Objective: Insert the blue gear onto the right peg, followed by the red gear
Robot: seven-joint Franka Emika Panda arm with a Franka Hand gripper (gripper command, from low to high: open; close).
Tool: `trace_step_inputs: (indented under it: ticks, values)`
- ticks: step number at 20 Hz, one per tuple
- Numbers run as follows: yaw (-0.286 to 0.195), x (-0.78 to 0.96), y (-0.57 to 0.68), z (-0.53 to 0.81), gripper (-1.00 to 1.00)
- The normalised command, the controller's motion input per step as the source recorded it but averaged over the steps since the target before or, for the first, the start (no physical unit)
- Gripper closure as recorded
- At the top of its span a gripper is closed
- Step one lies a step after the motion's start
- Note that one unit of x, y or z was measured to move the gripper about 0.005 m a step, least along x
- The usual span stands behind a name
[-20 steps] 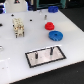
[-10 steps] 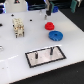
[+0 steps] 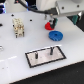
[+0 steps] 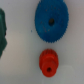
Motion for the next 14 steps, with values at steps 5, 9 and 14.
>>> trace_step_inputs:
  ticks: [5,9,14]
  values:
    - [0.000,-0.22,0.03,-0.46,-1.00]
    - [0.000,-0.28,-0.13,-0.43,-1.00]
    - [0.000,-0.34,-0.12,-0.38,-1.00]
